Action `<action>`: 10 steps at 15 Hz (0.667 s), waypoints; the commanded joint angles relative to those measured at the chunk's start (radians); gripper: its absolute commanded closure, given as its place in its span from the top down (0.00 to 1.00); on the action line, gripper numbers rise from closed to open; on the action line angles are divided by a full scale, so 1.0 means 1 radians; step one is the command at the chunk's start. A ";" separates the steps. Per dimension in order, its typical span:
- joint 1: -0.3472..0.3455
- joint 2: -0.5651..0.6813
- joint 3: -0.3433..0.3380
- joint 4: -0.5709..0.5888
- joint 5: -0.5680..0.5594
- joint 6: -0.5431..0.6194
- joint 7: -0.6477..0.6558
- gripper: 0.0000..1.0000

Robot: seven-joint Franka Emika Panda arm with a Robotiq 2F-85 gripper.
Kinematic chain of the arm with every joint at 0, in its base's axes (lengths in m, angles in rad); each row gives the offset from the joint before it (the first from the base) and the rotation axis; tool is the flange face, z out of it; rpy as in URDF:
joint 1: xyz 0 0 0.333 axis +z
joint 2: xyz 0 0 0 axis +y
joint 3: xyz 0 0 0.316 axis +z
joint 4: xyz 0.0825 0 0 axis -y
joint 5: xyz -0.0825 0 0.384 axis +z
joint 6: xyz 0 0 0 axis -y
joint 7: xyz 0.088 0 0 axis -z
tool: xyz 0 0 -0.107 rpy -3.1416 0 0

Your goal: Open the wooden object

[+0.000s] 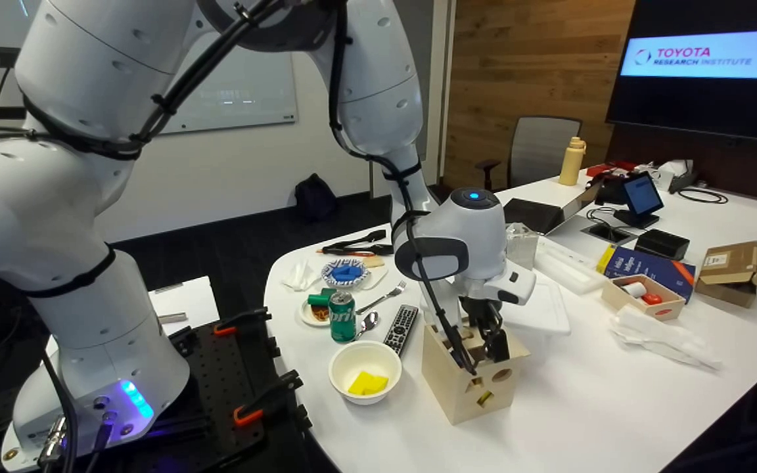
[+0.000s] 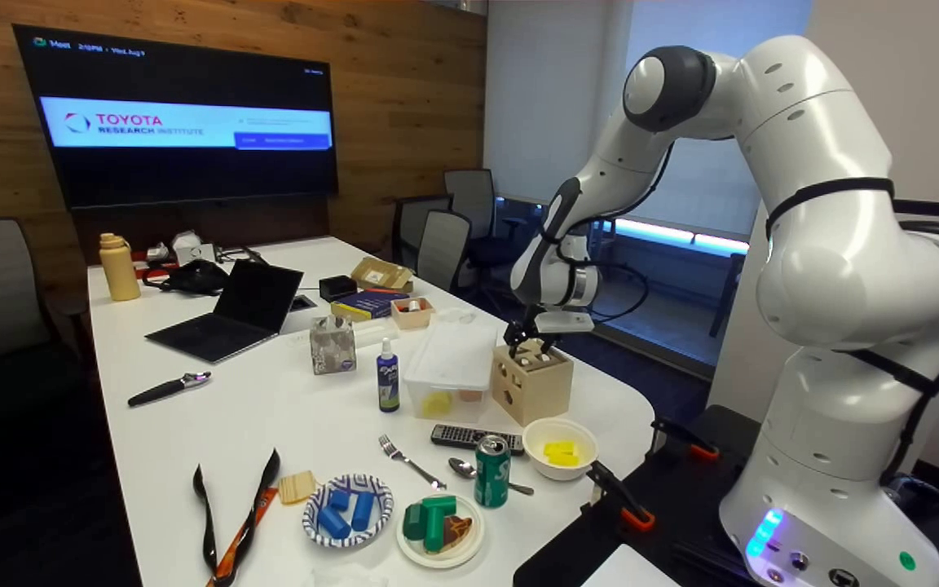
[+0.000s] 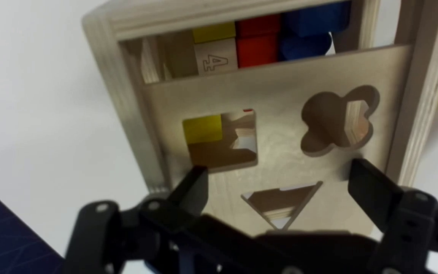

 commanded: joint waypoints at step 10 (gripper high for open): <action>0.063 0.037 -0.055 0.046 -0.068 0.088 0.113 1.00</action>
